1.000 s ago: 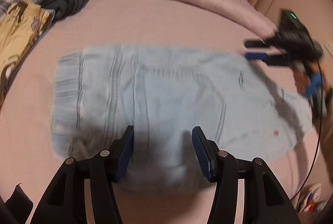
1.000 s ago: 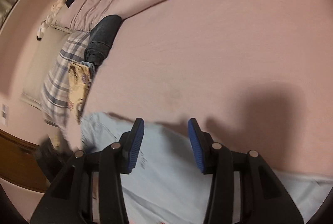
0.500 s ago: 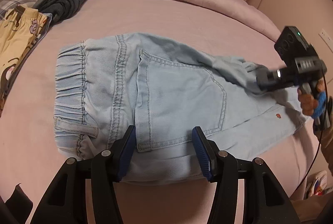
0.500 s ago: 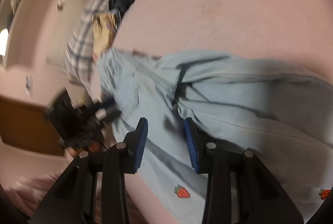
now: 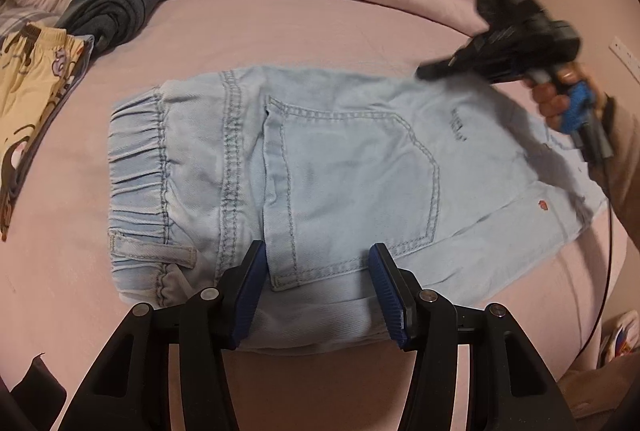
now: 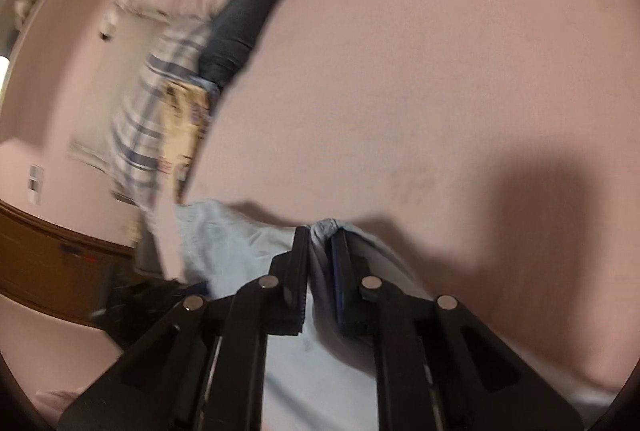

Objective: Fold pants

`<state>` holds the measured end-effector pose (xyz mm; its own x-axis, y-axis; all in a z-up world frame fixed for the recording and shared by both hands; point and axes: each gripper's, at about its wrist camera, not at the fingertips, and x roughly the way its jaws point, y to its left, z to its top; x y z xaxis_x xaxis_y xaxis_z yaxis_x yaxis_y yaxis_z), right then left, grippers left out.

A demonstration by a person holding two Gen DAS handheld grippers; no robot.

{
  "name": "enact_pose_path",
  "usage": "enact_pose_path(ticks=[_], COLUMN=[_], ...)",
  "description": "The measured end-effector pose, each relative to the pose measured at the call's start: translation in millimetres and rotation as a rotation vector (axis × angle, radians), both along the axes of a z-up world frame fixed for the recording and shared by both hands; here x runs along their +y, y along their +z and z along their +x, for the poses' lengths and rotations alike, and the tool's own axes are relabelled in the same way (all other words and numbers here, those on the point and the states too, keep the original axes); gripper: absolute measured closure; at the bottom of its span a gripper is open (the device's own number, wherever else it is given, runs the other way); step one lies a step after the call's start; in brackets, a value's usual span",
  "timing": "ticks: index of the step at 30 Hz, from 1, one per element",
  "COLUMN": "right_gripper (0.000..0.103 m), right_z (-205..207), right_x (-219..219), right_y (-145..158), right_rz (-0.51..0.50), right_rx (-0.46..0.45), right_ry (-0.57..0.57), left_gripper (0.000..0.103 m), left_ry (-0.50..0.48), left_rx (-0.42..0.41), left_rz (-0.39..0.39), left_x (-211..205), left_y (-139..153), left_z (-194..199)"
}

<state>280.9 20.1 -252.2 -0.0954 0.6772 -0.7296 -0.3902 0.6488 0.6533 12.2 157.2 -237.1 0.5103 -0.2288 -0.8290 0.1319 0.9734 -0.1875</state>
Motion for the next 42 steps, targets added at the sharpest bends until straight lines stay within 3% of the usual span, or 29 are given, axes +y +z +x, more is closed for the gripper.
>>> enact_pose_path(ticks=[3, 7, 9, 10, 11, 15, 17, 18, 20, 21, 22, 24, 25, 28, 31, 33, 35, 39, 42], right_gripper=[0.093, 0.094, 0.081, 0.060, 0.056, 0.060, 0.073, 0.074, 0.082, 0.083, 0.085, 0.090, 0.103, 0.103, 0.089, 0.087, 0.086, 0.082, 0.081], right_z=[9.3, 24.4, 31.0, 32.8, 34.8, 21.6, -2.2, -14.9, -33.9, -38.7, -41.8, -38.1, -31.9, -13.2, -20.5, -39.4, -59.9, -98.9, -120.9], right_x=[20.8, 11.9, -1.1, -4.9, -12.4, -41.1, -38.8, -35.7, -26.8, -22.9, -16.8, -7.7, -9.0, -36.1, -65.3, -94.3, -131.7, -207.7, -274.8], right_y=[-16.5, -21.6, -17.1, -10.0, -0.9, 37.1, 50.8, 53.7, 48.7, 42.3, 30.7, 4.4, -11.4, -10.9, 8.8, 27.2, 39.8, 56.0, 45.7], right_rz=[-0.127, -0.082, -0.078, -0.118, -0.149, -0.197, -0.154, -0.130, -0.125, -0.142, -0.193, -0.334, -0.386, -0.263, -0.237, -0.223, -0.236, -0.432, -0.575], right_rx=[-0.050, 0.015, 0.038, 0.000, -0.042, -0.198, -0.265, -0.286, -0.314, -0.320, -0.334, -0.362, -0.349, -0.232, -0.247, -0.286, -0.309, -0.391, -0.351], right_ry=[0.078, 0.100, 0.082, 0.064, 0.038, -0.037, 0.006, 0.035, 0.072, 0.083, 0.089, 0.091, 0.065, -0.082, -0.170, -0.213, -0.282, -0.444, -0.568], left_gripper=[0.049, 0.049, 0.049, 0.049, 0.049, 0.049, 0.049, 0.049, 0.049, 0.049, 0.051, 0.058, 0.064, 0.065, 0.065, 0.063, 0.053, 0.051, 0.051], left_ry=[0.005, 0.004, 0.009, 0.010, 0.012, -0.025, -0.030, -0.026, 0.001, 0.042, 0.071, 0.101, 0.120, 0.164, 0.163, 0.153, 0.149, 0.123, 0.120], left_rx=[0.009, 0.039, 0.047, 0.036, 0.011, -0.085, -0.095, -0.087, -0.033, 0.001, 0.042, 0.059, 0.046, 0.069, 0.046, 0.020, -0.001, 0.011, 0.053], left_rz=[0.007, 0.037, 0.061, 0.064, 0.064, -0.032, -0.028, -0.028, -0.054, -0.026, 0.001, -0.055, -0.078, -0.064, -0.020, 0.003, 0.002, 0.027, 0.063], left_x=[1.7, 2.7, 3.5, 4.3, 5.1, 1.3, -7.8, -10.8, -10.7, -6.5, -0.6, 13.9, 19.7, 27.7, 27.5, 27.4, 29.5, 23.8, 22.0], left_y=[1.2, 6.8, 18.0, 23.7, 31.8, 60.4, 58.8, 53.3, 34.5, 20.3, 6.0, -7.9, -5.1, 0.8, 16.9, 26.4, 33.0, 23.4, 1.6], left_z=[1.5, 2.2, 1.2, -0.4, -2.5, 11.0, 35.2, 48.7, 78.8, 93.7, 103.2, 110.6, 109.3, 104.9, 85.9, 67.9, 50.7, 25.1, 18.7])
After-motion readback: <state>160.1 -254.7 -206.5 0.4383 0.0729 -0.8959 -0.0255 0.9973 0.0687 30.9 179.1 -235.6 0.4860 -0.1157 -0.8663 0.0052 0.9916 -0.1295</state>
